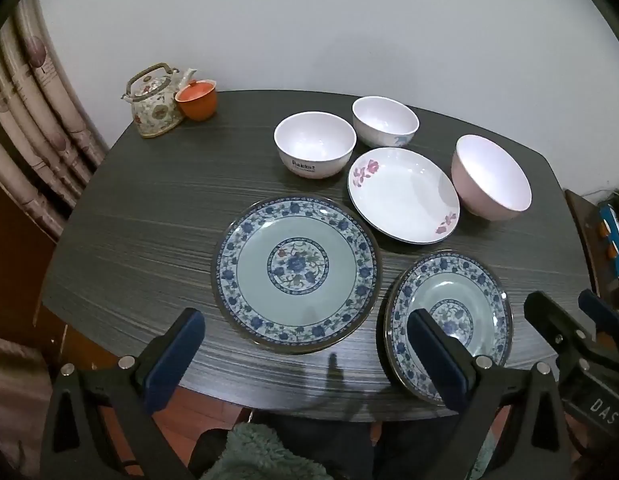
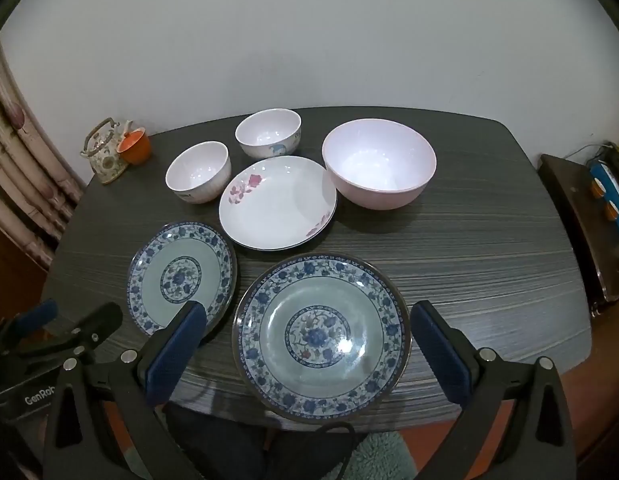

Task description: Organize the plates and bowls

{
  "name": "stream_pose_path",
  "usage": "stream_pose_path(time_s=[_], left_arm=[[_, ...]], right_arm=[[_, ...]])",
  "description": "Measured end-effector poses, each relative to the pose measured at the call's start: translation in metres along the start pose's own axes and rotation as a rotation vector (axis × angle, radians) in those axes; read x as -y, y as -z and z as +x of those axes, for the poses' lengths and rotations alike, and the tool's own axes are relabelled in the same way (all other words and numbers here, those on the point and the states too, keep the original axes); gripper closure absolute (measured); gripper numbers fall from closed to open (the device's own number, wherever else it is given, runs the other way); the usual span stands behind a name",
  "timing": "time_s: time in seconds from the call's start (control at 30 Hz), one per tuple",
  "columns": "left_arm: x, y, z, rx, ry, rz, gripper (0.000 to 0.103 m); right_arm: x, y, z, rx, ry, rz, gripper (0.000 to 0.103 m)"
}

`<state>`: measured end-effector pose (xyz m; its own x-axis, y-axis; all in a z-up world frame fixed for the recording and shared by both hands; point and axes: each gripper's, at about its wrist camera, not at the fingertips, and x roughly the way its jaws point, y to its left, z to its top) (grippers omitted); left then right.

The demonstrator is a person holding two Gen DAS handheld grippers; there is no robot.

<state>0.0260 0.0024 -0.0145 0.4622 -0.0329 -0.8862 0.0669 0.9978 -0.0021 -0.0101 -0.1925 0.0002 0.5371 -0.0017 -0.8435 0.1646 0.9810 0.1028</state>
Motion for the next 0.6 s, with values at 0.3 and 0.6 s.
stream_pose_path(time_s=[0.3, 0.6], left_arm=[[-0.001, -0.009, 0.017, -0.035, -0.003, -0.003, 0.000], [-0.005, -0.009, 0.031, -0.078, 0.021, -0.017, 0.000]], right_arm=[[-0.002, -0.010, 0.014, -0.027, 0.010, -0.004, 0.002], [-0.001, -0.015, 0.021, -0.045, 0.002, -0.001, 0.002]])
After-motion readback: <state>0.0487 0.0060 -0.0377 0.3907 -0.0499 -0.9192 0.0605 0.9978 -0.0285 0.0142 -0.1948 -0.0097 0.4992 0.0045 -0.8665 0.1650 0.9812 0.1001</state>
